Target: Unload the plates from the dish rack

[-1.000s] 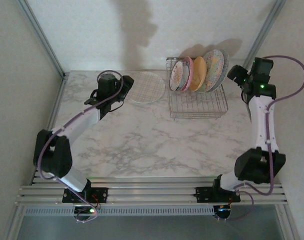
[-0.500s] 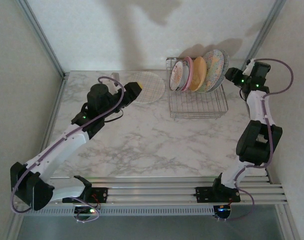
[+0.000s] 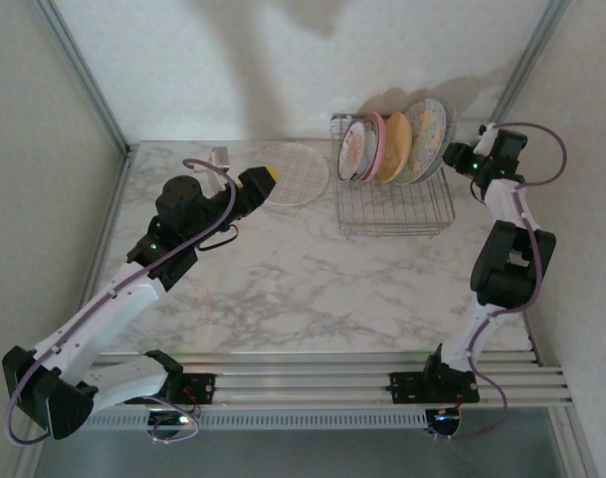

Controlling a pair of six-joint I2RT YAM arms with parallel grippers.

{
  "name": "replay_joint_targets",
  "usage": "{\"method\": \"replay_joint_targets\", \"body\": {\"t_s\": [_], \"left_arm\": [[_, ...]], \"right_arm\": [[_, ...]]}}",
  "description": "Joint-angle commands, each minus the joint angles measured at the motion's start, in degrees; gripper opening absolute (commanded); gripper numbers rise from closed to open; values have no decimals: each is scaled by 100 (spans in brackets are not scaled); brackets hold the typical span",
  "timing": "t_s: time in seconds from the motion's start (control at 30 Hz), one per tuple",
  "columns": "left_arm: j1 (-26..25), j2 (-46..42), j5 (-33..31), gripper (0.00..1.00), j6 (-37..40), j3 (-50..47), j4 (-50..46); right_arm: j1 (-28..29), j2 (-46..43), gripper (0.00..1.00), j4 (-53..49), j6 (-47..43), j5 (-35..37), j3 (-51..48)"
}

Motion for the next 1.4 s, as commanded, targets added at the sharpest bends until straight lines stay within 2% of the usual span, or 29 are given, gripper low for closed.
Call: {"method": "replay_joint_targets", "body": {"t_s": [0.0, 0.3, 0.9, 1.2, 1.27, 1.37], "left_arm": [[-48, -48, 80, 66, 82, 101, 141], [-48, 138, 186, 66, 64, 183, 225], [-48, 209, 195, 66, 36, 277, 260], [-48, 201, 192, 66, 25, 277, 269], [-48, 196, 186, 66, 21, 259, 261], [-48, 175, 160, 66, 25, 225, 268]], "right_arm": [[17, 116, 51, 144, -129, -90, 310], [134, 385, 47, -38, -237, 20, 568], [335, 644, 26, -180, -219, 111, 874], [458, 567, 3, -315, -310, 104, 1060], [499, 524, 0, -375, -355, 190, 1115], [553, 447, 0, -473, -373, 431, 1170]]}}
